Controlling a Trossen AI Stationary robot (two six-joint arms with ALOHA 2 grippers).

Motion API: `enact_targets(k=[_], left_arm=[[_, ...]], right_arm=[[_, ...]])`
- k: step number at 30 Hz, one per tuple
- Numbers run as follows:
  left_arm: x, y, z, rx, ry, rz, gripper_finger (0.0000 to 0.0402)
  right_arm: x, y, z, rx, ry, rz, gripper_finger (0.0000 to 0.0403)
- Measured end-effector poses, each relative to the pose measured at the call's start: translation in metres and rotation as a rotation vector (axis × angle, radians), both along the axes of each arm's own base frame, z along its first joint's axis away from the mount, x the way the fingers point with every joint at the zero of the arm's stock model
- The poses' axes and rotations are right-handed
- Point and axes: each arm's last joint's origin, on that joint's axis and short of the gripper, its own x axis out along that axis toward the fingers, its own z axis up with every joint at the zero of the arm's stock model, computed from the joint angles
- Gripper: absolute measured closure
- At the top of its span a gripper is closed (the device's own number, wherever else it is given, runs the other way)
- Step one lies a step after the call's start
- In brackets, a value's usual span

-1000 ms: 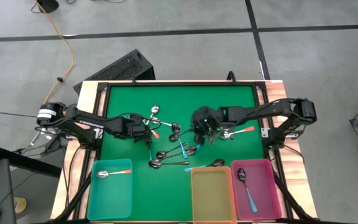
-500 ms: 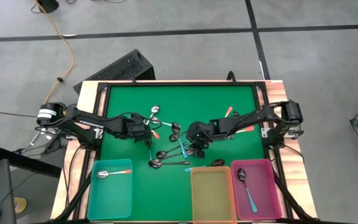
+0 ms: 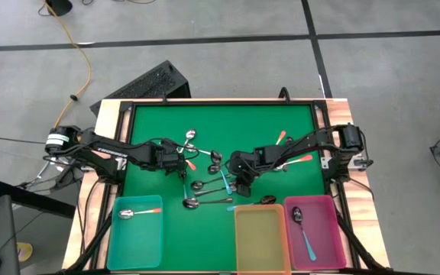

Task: Sort silverware by color (type)
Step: Put the black spoon into the orange bin

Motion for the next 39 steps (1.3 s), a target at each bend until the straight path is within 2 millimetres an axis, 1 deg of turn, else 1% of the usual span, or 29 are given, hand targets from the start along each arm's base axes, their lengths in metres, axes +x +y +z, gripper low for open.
enact_targets(k=[3, 12, 19, 24, 27, 30, 34, 39], left_arm=[[0.000, 0.000, 0.000, 0.010, 0.000, 0.002, 0.0164], [0.000, 0.000, 0.000, 0.016, 0.000, 0.003, 0.0164], [0.000, 0.001, 0.000, 0.024, 0.001, 0.005, 0.0164], [0.000, 0.001, 0.000, 0.024, 0.001, 0.005, 0.0164], [0.000, 0.001, 0.000, 0.025, 0.001, 0.005, 0.0164], [0.000, 0.001, 0.000, 0.027, 0.004, -0.003, 0.0164], [0.000, 0.001, 0.001, 0.027, 0.001, -0.004, 0.0164], [0.000, 0.001, 0.001, 0.028, 0.001, -0.004, 0.0164]], right_arm=[[0.000, 0.000, 0.000, -0.002, -0.003, 0.004, 0.0302], [0.000, -0.001, 0.002, 0.000, -0.003, 0.007, 0.0392], [0.000, -0.002, 0.002, -0.015, -0.001, -0.004, 0.0395], [-0.001, -0.005, 0.007, -0.028, -0.003, -0.019, 0.0396], [-0.001, -0.008, 0.015, -0.047, -0.005, -0.023, 0.0397], [0.004, -0.010, 0.021, -0.080, -0.014, -0.015, 0.0397], [0.010, -0.013, 0.038, -0.135, 0.014, 0.007, 0.0398], [0.013, -0.015, 0.053, -0.222, 0.051, 0.024, 0.0397]])
